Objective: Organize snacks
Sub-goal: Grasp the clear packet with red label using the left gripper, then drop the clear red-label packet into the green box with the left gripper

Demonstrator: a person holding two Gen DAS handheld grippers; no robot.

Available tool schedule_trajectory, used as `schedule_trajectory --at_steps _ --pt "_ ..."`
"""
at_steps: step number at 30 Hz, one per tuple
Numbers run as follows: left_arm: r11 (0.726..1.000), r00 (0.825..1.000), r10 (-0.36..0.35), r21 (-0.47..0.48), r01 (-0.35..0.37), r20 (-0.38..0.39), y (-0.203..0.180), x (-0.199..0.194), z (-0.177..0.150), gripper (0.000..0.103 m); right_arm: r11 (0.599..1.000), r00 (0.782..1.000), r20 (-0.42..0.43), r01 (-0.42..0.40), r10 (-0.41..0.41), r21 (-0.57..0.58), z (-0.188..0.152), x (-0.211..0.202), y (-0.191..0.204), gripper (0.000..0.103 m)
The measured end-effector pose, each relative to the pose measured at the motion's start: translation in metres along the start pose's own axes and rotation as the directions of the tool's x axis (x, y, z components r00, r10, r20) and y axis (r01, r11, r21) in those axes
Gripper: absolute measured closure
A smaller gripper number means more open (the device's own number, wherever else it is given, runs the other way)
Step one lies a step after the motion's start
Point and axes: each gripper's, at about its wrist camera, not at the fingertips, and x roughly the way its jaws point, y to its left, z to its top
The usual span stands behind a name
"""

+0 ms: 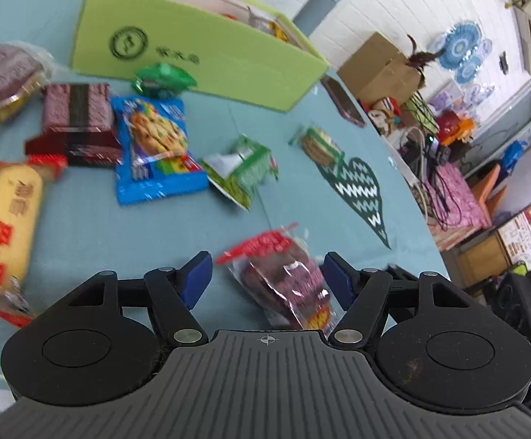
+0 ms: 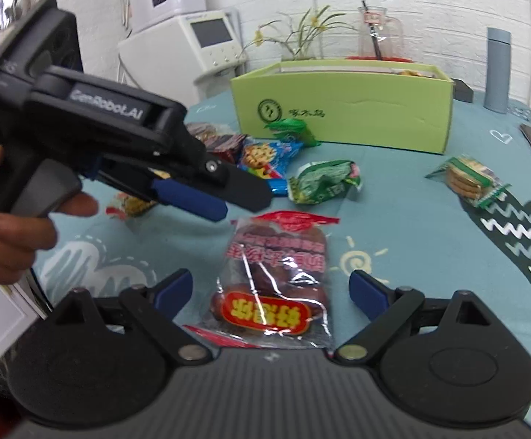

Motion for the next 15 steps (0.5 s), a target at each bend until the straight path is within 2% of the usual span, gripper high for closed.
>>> schedule_trajectory --at_steps 2,5,6,7,8,9,11,15 --pt "1.0 1.0 -0.005 0.018 0.006 -0.02 -0.005 0.009 -0.004 0.045 0.999 1.0 -0.009 0.025 -0.025 -0.028 -0.002 0.004 0.005 0.01" --pt "0.999 1.0 -0.011 0.049 0.012 -0.023 -0.013 0.019 -0.01 0.05 0.995 0.996 0.006 0.084 -0.084 -0.062 -0.008 0.006 0.011 0.01" --pt "0.998 1.0 -0.002 0.066 0.004 -0.029 -0.015 0.022 -0.01 0.074 0.993 0.995 0.021 0.098 -0.097 -0.059 -0.011 0.005 0.011 0.014" --pt "0.997 0.999 -0.005 0.075 0.009 -0.048 -0.016 0.026 -0.01 0.085 0.992 0.993 0.035 0.119 -0.117 -0.05 -0.013 0.005 0.012 0.02" --pt "0.998 0.998 -0.021 0.065 0.025 -0.053 -0.016 0.027 -0.009 0.087 0.99 0.99 0.048 0.134 -0.132 -0.043 -0.013 0.003 0.014 0.03" --pt "0.998 0.998 -0.026 0.064 0.03 -0.056 -0.015 0.028 -0.008 0.09 0.99 0.989 0.042 0.142 -0.141 -0.022 -0.011 0.002 0.013 0.036" --pt "0.998 0.998 -0.034 0.058 0.037 -0.051 -0.016 0.025 -0.005 0.091 0.991 0.99 0.039 0.136 -0.136 0.011 -0.006 0.0 0.006 0.041" --pt "0.995 0.998 -0.07 0.078 0.069 0.006 -0.027 0.004 0.014 0.091 0.994 0.992 0.067 0.1 -0.103 0.042 0.014 -0.01 0.0 0.041"
